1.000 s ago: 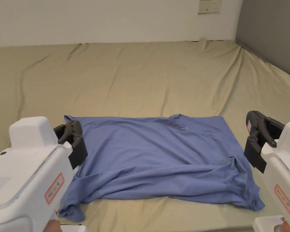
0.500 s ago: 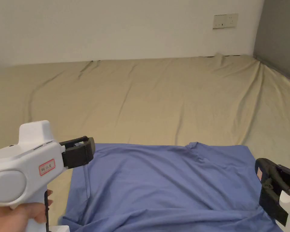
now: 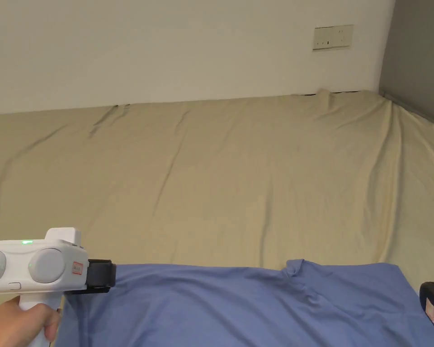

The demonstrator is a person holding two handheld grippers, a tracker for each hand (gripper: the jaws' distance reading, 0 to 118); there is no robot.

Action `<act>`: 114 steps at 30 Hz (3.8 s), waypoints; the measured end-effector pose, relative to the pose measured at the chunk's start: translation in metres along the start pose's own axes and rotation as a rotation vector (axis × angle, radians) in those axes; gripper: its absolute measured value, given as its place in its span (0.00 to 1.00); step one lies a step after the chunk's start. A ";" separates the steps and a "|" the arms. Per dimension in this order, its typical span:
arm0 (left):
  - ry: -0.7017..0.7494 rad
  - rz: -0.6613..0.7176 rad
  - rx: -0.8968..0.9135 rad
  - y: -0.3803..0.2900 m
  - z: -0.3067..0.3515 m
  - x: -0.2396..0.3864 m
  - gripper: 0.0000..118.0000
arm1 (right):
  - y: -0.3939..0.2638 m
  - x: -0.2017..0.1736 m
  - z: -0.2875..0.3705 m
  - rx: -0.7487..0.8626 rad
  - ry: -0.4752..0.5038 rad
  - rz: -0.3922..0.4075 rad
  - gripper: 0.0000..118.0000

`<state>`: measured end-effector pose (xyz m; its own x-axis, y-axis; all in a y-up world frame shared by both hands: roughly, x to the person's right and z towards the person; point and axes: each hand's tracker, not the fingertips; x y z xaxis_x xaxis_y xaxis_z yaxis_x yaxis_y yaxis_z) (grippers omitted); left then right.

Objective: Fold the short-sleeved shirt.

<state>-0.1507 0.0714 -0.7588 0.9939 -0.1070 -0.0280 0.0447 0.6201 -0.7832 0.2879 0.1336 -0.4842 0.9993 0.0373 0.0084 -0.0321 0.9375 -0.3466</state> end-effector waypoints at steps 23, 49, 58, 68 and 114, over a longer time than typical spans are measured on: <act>-0.095 -0.060 0.015 -0.012 0.044 0.011 0.00 | 0.017 0.062 -0.176 -0.630 0.036 0.047 0.88; -0.060 -0.019 0.026 0.007 0.054 -0.025 0.00 | -0.006 0.044 -0.187 -0.657 0.093 0.045 0.05; -0.046 -0.020 0.017 0.001 0.048 -0.026 0.18 | -0.009 0.041 -0.187 -0.652 0.090 0.060 0.05; -0.031 -0.026 -0.043 -0.013 0.020 -0.010 0.90 | -0.012 0.041 -0.183 -0.625 0.094 0.063 0.05; -0.070 -0.056 0.157 -0.183 0.279 0.024 0.02 | -0.059 0.020 0.100 -0.169 0.010 -0.101 0.05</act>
<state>-0.1066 0.1721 -0.4425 0.9938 -0.0939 0.0603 0.1099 0.7289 -0.6758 0.3081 0.1136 -0.3701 0.9974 -0.0581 0.0421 0.0714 0.8649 -0.4968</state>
